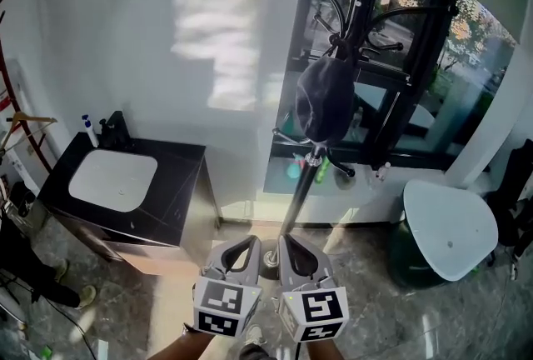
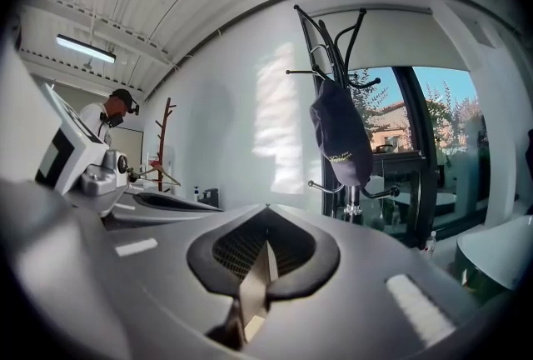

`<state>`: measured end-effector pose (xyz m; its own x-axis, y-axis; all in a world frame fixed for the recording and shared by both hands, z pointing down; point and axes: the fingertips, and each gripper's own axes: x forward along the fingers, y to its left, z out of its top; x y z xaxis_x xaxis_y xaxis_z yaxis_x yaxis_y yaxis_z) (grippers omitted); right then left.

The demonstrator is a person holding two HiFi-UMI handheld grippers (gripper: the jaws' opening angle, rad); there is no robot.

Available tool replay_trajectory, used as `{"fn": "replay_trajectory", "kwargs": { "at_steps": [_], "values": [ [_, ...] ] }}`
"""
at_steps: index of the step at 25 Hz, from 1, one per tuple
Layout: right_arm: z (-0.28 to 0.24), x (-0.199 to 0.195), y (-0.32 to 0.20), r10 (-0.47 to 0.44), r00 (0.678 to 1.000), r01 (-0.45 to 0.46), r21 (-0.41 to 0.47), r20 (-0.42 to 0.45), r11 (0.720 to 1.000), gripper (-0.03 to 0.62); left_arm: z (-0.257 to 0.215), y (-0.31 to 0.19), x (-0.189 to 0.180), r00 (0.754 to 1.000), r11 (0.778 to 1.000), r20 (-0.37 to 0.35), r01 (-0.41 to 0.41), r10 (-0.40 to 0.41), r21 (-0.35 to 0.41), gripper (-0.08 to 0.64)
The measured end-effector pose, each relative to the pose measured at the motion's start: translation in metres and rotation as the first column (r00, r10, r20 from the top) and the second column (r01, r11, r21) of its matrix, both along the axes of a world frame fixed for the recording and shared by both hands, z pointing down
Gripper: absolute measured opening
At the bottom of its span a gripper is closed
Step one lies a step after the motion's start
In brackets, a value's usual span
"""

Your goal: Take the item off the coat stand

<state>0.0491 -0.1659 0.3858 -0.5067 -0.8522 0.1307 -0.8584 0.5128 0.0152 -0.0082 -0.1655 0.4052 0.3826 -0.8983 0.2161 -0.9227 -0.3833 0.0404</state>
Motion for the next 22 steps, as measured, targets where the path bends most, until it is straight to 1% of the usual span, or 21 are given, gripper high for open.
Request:
{"fn": "replay_trajectory", "kwargs": {
  "at_steps": [10,15,22],
  "values": [
    [-0.022,0.008,-0.044,0.008,1.0,-0.007,0.065,-0.02,0.998,0.006,-0.006,-0.042,0.013,1.0,1.0,0.01,-0.024,0.024,-0.002,-0.003],
    [-0.042,0.008,-0.059,0.001,0.998,0.006,0.13,-0.057,0.991,0.006,-0.014,-0.061,0.019,1.0,1.0,0.006,-0.027,0.027,0.009,-0.003],
    [-0.072,0.013,-0.084,-0.013,0.997,0.028,0.214,-0.072,0.977,0.009,-0.034,-0.086,0.028,1.0,0.999,0.017,-0.014,0.013,0.048,-0.003]
  ]
}}
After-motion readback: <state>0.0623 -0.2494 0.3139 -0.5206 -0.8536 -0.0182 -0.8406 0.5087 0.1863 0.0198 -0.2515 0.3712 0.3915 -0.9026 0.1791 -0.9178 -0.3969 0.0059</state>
